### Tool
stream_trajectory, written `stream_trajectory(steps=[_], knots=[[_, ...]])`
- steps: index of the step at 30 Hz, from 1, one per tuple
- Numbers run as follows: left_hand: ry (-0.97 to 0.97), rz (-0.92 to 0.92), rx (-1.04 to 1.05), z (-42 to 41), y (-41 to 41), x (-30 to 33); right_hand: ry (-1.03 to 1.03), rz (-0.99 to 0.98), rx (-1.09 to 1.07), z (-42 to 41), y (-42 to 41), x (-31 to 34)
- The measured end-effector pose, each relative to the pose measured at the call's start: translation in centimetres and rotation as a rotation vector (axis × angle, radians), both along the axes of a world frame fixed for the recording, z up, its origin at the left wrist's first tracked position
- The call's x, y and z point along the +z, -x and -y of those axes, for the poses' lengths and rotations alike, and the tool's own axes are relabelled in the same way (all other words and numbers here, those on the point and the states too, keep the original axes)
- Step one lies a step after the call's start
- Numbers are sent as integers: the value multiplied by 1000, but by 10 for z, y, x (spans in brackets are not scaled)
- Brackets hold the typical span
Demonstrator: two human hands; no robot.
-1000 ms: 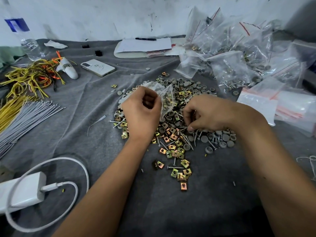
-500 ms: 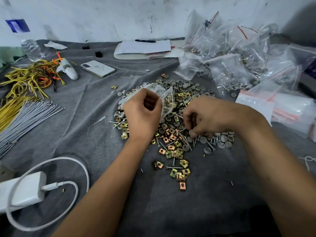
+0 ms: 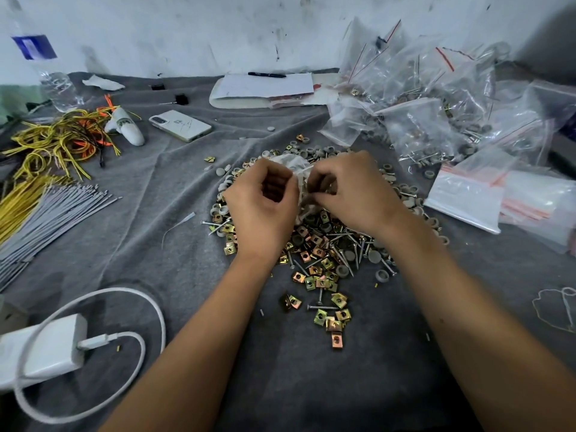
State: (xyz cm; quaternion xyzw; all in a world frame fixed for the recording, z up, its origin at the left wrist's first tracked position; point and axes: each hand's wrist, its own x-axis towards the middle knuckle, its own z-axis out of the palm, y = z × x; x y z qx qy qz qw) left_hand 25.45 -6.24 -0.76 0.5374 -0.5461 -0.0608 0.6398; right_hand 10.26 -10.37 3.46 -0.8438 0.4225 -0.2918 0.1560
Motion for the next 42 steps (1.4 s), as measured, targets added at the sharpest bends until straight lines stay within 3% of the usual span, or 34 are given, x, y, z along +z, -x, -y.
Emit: stream_trajectory(steps=[2, 4, 9, 14, 20, 27, 32, 38, 40, 42], knots=[[-3, 5, 12, 0, 0, 0, -38, 127, 2, -3, 4, 6], [-12, -3, 25, 1, 0, 0, -77, 104, -4, -4, 15, 17], [-32, 13, 34, 1, 0, 0, -474, -506, 126, -11, 35, 40], [-50, 27, 36, 1, 1, 0, -499, -704, 87, -24, 20, 27], [-69, 21, 22, 1, 1, -1, -399, -657, 49, -20, 25, 22], [-74, 36, -21, 1, 1, -1, -30, -63, 0, -9, 14, 20], [-47, 52, -33, 1, 0, -1, 62, -143, 39, -4, -1, 7], [-23, 29, -9, 2, 0, -1, 9, 135, -56, -7, 12, 8], [-24, 32, -6, 2, 0, -2, -62, 42, 6, -8, 22, 19], [-33, 24, -2, 2, 0, -2, -220, -170, 145, -10, 31, 31]])
